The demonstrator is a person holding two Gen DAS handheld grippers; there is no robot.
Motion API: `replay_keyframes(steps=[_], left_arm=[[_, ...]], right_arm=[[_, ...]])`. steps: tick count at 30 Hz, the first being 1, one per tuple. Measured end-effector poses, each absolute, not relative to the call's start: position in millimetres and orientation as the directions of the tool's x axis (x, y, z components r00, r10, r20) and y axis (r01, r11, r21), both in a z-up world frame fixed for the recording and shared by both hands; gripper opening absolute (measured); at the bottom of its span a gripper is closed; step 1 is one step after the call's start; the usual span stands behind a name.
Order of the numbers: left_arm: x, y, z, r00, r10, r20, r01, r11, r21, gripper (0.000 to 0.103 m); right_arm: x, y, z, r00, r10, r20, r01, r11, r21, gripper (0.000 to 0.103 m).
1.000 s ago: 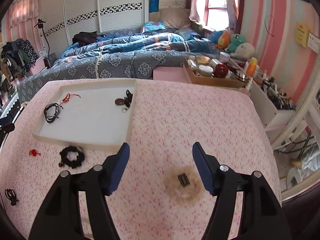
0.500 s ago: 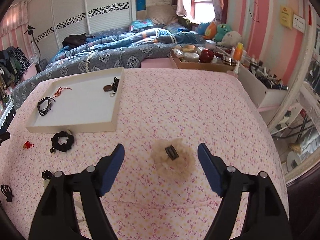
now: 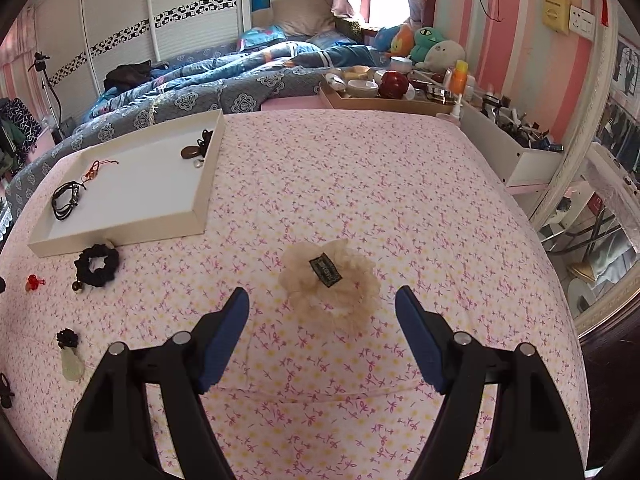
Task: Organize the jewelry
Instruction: 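Grasp the red-cord amber gourd charm with the left tool while the right tool grasps the beige lace scrunchie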
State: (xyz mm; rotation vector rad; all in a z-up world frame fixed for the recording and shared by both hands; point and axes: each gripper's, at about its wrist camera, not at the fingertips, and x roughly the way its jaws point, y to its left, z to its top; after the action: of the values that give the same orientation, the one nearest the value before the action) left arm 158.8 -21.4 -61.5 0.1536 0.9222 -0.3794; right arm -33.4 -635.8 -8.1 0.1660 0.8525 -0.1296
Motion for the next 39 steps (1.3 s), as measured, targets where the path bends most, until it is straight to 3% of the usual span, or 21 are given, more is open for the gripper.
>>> replay_keyframes(steps=[8,12,23,39], left_arm=[[163,-25,-65,0.512,-0.268,-0.816,0.408,0.912,-0.043,0.094],[164,-30,-68,0.489,-0.274,-0.828,0.418,0.907,-0.053,0.087],[169,-40,-70,0.471,-0.261,-0.842,0.441,0.897,-0.031,0.087],[185,-62,-92,0.389,-0.212,-0.896,0.469,0.883,-0.005,0.075]], right_arm=[[-33,-638,-5,0.65,-0.074,-0.756,0.189,0.98,0.066,0.076],[-29,-636,-10,0.643,-0.072,-0.763,0.181,0.982,0.06,0.076],[-22,-626,-12,0.64,-0.055,-0.767,0.154,0.986,0.059,0.076],[-14,-626,-27,0.617,-0.049,-0.785,0.16,0.985,0.065,0.076]])
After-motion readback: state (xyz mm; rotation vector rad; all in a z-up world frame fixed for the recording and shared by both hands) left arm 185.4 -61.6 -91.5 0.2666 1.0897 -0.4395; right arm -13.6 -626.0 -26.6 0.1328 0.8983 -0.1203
